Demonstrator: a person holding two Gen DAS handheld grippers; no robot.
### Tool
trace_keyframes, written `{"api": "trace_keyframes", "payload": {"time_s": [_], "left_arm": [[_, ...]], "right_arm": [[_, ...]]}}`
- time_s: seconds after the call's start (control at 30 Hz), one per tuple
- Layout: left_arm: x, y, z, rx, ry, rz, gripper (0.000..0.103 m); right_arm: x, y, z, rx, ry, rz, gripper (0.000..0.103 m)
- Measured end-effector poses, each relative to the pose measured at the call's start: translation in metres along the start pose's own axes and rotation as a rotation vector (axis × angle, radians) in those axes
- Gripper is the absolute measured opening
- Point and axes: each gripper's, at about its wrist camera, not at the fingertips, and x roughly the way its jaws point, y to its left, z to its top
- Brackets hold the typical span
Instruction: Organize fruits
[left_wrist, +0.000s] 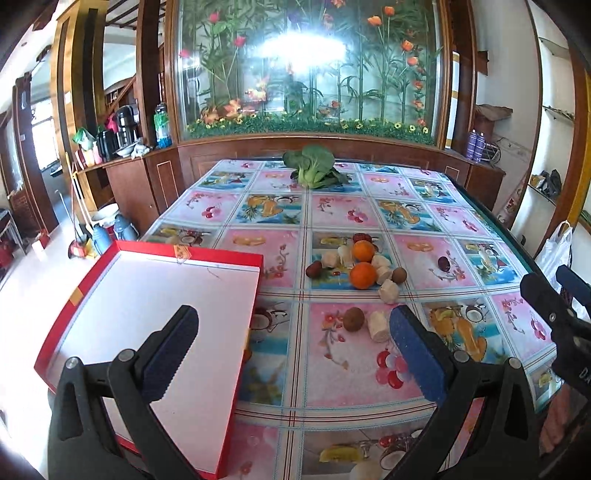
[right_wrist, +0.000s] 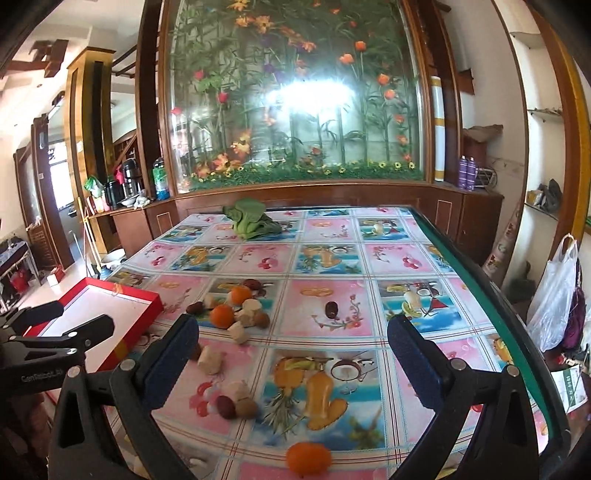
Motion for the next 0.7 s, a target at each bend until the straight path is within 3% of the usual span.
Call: {"api": "trace_keyframes", "payload": {"time_s": [0.7], "left_arm": [[-0.002,-0.008,0.0,0.043,0.009,0.021,0.103]], "right_arm": [[0.001,-0.009,-0.01,-0.006,0.035,0.006,0.102]]}}
